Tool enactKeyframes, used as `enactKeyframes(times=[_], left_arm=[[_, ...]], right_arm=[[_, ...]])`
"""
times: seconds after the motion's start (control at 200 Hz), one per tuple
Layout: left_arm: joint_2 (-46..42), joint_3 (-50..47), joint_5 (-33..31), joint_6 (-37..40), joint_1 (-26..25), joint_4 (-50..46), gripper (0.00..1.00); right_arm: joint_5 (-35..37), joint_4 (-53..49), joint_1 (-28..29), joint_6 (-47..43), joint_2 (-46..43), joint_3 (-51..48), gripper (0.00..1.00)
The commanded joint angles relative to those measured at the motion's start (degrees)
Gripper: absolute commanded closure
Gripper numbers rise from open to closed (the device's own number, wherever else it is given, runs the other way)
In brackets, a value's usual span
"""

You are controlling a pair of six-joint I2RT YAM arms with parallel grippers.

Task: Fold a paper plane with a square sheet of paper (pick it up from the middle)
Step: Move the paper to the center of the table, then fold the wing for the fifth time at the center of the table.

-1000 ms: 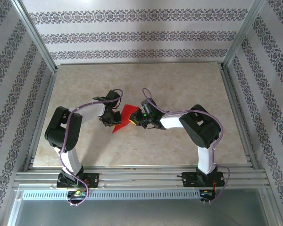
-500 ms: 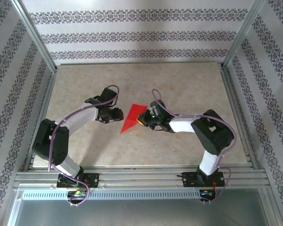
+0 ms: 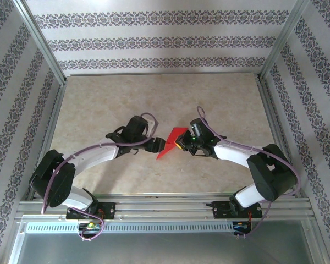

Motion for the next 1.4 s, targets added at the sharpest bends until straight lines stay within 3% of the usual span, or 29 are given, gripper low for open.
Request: enactKeyframes(times=[0.0, 0.225, 0.44, 0.799, 1.399], left_arm=[[-0.22, -1.11, -1.16, 10.51, -1.88, 9.56, 0.23], [2.43, -4.51, -0.18, 23.33, -5.75, 17.03, 0.23], [7.78, -2.87, -4.57, 30.08, -7.91, 18.53, 0.27], [13.47, -3.04, -6.59, 31.85, -8.35, 24.33, 0.38], [13.98, -3.56, -8.28, 31.34, -8.36, 25.03, 0.71]], right_arm=[[-0.97, -2.95, -0.9, 3.22, -0.08, 1.41, 0.98], [-1.98, -3.39, -1.52, 6.8, 0.16, 1.43, 0.97], [-2.96, -4.08, -1.75, 8.41, 0.36, 2.29, 0.97], [-4.8, -4.95, -1.79, 9.17, 1.57, 3.88, 0.97], [-6.67, -5.26, -2.04, 10.07, 2.74, 4.59, 0.9]])
